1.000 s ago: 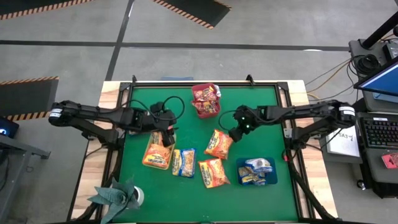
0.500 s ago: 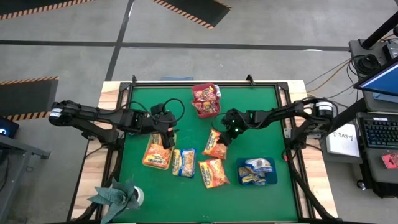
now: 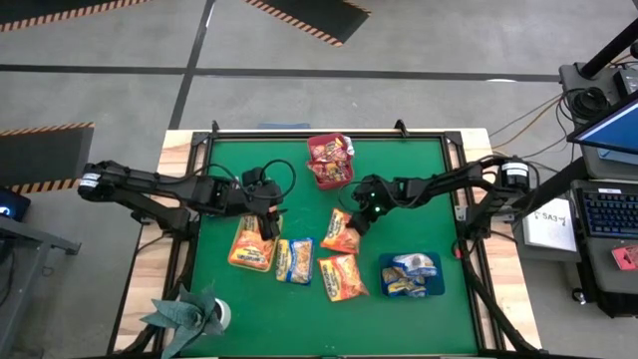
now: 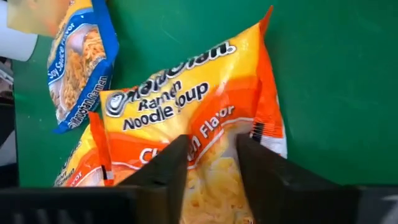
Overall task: Sort Maruchan noodles
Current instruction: Put the orange noodle pack into the yellow bin
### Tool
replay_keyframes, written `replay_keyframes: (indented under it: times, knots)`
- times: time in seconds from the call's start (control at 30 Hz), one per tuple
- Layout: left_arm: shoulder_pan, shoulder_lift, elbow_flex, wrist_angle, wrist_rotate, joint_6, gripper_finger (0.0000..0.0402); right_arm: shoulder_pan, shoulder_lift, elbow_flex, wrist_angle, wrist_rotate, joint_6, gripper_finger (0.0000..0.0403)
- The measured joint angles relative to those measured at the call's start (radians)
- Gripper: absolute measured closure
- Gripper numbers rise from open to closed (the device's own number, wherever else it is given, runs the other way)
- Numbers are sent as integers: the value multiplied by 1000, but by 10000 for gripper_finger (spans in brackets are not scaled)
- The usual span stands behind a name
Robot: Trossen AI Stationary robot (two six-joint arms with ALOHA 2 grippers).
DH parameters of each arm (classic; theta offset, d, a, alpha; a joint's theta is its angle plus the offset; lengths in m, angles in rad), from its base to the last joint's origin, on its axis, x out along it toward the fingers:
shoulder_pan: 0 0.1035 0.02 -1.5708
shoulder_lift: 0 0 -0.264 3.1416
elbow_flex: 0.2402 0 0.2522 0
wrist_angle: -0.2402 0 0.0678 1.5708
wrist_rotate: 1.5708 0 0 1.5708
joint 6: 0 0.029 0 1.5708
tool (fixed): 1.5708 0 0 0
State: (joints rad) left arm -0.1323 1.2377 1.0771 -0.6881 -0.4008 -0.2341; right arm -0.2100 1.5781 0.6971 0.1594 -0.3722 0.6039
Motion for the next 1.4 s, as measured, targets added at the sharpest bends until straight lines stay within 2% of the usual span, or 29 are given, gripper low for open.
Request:
replay_keyframes:
  times: [0.27, 0.4, 0.5, 0.67, 0.83, 1.07, 1.27, 1.4]
  knots:
    - [-11, -2, 0, 0, 0, -11, 233, 0, -60, -1, 7, 9, -72, 386]
    - [-11, -3, 0, 0, 0, -15, 233, 0, -88, -1, 9, 12, -96, 394]
    - [-11, -3, 0, 0, 0, -15, 233, 6, -106, -1, 11, 64, -107, 394]
    - [-11, -1, 0, 17, 0, -15, 233, 5, -133, -1, -24, 92, -40, 390]
    - [-12, 51, -1, 101, 23, 14, 233, -13, -199, -1, -94, 77, 49, 343]
    - [-12, 222, -2, 342, 79, 160, 256, -23, -316, 0, -273, 88, 104, 225]
    - [4, 380, 0, 509, 83, 225, 331, -22, -363, 0, -397, 92, 104, 152]
    - [2, 472, 0, 581, 152, 236, 391, -19, -347, -9, -408, 78, 111, 120]
